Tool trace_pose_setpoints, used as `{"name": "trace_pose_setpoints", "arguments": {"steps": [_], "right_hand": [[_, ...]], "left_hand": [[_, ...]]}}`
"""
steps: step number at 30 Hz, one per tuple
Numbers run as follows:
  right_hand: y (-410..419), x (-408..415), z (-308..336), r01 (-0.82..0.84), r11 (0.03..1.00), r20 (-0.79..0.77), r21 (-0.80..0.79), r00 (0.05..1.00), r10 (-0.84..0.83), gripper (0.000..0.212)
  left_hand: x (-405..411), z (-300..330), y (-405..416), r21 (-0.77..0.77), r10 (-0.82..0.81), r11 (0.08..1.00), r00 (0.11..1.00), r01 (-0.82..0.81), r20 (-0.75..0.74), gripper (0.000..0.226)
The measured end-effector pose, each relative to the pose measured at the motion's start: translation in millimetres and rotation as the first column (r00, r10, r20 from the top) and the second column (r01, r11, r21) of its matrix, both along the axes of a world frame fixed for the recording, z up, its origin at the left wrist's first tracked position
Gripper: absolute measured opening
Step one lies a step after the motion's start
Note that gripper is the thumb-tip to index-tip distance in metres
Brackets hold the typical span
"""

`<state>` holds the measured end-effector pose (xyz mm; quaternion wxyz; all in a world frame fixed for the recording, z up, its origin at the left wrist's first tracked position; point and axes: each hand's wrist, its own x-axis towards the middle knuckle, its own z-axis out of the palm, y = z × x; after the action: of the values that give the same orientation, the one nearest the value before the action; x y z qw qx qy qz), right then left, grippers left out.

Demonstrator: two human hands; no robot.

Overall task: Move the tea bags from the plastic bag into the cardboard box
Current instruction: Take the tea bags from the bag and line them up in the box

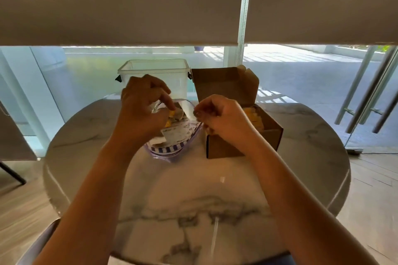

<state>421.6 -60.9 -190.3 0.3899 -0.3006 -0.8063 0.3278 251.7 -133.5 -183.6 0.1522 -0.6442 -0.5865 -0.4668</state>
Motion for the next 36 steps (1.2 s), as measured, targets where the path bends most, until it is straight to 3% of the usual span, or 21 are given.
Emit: {"name": "trace_pose_setpoints", "arguments": {"steps": [3, 5, 8, 13, 20, 24, 29, 33, 36], "right_hand": [[-14.5, -26.3, -8.6, -0.116, 0.991, 0.141, -0.068, 0.982, 0.125, 0.013], [-16.9, -45.1, -17.5, -0.151, 0.987, 0.281, -0.059, 0.946, 0.161, 0.025], [-8.2, -72.9, -28.0, -0.147, 0.989, 0.437, 0.002, 0.89, 0.131, 0.04], [12.0, -107.4, -46.8, -0.154, 0.983, 0.607, 0.096, 0.792, 0.065, 0.039], [9.2, -108.3, -54.9, -0.066, 0.975, 0.446, 0.211, 0.894, -0.036, 0.024], [1.9, -80.9, -29.5, -0.049, 0.993, 0.416, 0.109, 0.909, 0.0, 0.029], [-11.3, -32.1, -3.9, -0.102, 0.985, 0.221, -0.141, 0.966, 0.132, 0.019], [-17.7, 7.8, 17.0, -0.087, 0.981, 0.109, -0.172, 0.988, 0.107, 0.016], [-1.6, 39.8, 30.1, 0.045, 0.992, 0.095, -0.115, 0.995, -0.034, 0.013]], "left_hand": [[-17.5, -18.6, -9.5, 0.026, 0.017, 1.0, 1.0, -0.018, 0.019, 0.014], [-23.9, -31.3, -9.2, 0.01, -0.014, 1.0, 0.99, 0.013, 0.138, 0.018], [-29.6, -44.4, -8.2, -0.011, -0.006, 1.0, 0.959, 0.01, 0.285, 0.041], [-28.4, -52.9, -11.2, -0.019, -0.076, 0.996, 0.911, 0.091, 0.405, 0.047], [-27.1, -54.0, -10.0, -0.038, -0.078, 0.994, 0.918, 0.1, 0.388, 0.049], [-23.7, -53.3, -10.3, -0.034, -0.097, 0.993, 0.935, 0.115, 0.341, 0.038], [-16.3, -53.7, -10.5, 0.034, -0.165, 0.986, 0.931, 0.163, 0.325, 0.037], [-1.1, -52.2, -8.0, 0.118, -0.089, 0.99, 0.992, 0.078, 0.088, 0.029], [14.5, -50.0, -5.1, 0.118, 0.001, 0.993, 0.985, 0.02, -0.172, 0.029]]}}
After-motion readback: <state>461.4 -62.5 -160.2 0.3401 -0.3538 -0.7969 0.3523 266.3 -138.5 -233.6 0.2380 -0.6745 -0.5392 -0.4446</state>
